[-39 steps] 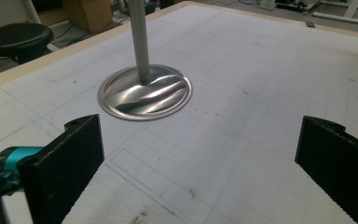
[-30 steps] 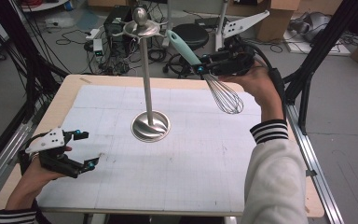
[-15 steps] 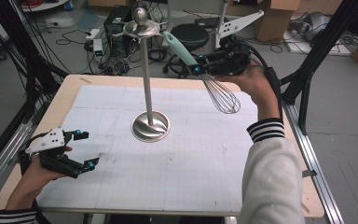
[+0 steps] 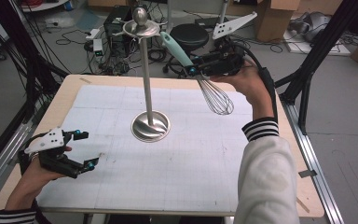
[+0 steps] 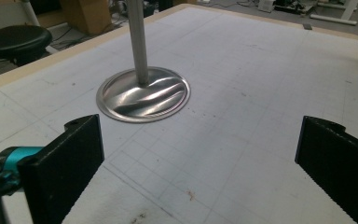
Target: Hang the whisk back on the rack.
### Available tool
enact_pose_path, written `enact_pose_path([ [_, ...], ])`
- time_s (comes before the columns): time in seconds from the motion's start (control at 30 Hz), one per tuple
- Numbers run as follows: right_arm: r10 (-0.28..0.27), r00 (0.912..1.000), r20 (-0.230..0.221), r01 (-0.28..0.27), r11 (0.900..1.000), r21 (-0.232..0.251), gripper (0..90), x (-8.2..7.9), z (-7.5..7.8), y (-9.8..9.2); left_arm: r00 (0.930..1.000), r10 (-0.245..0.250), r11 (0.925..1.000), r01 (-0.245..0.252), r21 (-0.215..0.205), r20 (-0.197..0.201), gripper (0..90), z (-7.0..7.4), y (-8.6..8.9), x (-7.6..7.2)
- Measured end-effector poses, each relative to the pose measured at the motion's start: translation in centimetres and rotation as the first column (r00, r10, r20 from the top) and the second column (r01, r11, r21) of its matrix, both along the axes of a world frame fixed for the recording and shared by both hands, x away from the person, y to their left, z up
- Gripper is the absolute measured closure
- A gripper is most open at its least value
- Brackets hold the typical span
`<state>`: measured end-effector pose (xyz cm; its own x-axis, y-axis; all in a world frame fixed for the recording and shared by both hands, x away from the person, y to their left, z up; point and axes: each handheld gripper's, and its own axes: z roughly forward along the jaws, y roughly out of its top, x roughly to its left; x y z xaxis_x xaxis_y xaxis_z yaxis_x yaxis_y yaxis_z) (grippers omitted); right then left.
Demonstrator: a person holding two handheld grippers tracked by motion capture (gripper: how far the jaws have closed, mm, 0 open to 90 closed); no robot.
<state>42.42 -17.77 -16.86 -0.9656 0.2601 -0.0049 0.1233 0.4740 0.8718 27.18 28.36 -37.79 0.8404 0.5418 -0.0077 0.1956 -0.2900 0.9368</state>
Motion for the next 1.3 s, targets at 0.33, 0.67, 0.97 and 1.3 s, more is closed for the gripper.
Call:
enact_pose_path([
  [0.33, 0.008, 0.9999, -0.013, -0.008, 1.0, -0.012, 69.4, 0.4, -0.5, 1.1, 1.0, -0.002, 1.0, 0.002, -0.002, 0.0, 1.7, 0.0, 0.0, 0.0],
  [0.67, 0.016, 0.9997, -0.02, -0.017, 1.0, -0.024, 69.3, 1.1, -1.1, 2.5, 1.0, -0.002, 1.0, 0.002, -0.01, -0.001, 1.7, 0.0, 0.0, 0.0],
  [0.97, 0.019, 0.9997, -0.015, -0.02, 0.999, -0.039, 69.3, 1.5, -1.3, 3.7, 1.0, -0.004, 0.9999, 0.004, -0.014, -0.002, 1.7, 0.0, 0.1, 0.0],
  [1.3, 0.017, 0.9997, -0.018, -0.018, 0.999, -0.051, 69.2, 1.7, -1.7, 4.9, 1.0, -0.005, 0.9999, 0.005, -0.013, -0.002, 1.7, 0.0, 0.1, 0.0],
])
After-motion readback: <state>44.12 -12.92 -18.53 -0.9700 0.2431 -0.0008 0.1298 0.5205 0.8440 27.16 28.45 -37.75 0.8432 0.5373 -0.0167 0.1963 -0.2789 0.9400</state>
